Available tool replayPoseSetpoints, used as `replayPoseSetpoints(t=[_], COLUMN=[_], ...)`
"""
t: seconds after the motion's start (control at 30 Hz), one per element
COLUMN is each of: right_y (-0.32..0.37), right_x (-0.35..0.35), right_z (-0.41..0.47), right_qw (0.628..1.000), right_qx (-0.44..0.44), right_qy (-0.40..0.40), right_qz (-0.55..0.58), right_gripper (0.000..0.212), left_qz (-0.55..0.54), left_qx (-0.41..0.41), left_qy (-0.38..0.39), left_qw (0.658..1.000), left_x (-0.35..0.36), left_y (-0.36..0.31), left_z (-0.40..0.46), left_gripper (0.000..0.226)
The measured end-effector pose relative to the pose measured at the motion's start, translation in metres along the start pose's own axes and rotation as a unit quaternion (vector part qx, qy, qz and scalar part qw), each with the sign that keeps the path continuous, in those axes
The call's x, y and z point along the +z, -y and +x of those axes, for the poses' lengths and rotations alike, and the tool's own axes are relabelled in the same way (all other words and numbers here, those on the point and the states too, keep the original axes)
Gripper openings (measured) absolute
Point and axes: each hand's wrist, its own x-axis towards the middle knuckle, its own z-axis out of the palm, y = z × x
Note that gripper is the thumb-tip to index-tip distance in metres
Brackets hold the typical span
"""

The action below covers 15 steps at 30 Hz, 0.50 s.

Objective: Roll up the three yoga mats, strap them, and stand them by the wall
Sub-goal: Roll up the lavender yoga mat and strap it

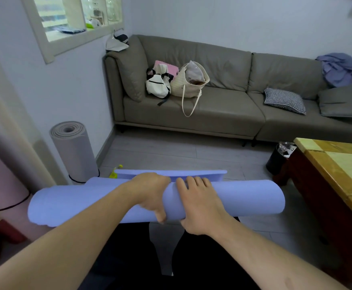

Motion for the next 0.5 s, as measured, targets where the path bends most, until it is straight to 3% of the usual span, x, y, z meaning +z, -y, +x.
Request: replayPoseSetpoints(t=[0.2, 0.33, 0.5], right_y=[-0.001, -0.006, -0.011], right_x=[-0.005, 0.005, 0.010], right_z=[0.003, 0.001, -0.002], right_qw=[1.000, 1.000, 0.999], right_qx=[0.003, 0.018, 0.019], right_qy=[0.023, -0.007, -0.032], right_qz=[0.009, 0.011, -0.005], right_gripper=[0.087, 0.086, 0.086], left_qz=[-0.014, -0.124, -0.219], left_qx=[-0.012, -0.010, -0.148], left_qy=[-0.038, -0.086, -0.144], left_qw=[0.999, 0.988, 0.954], left_x=[0.013, 0.019, 0.031], left_y=[-0.001, 0.014, 0.100], left_z=[-0.004, -0.014, -0.051], left_gripper=[0.074, 0.076, 0.067])
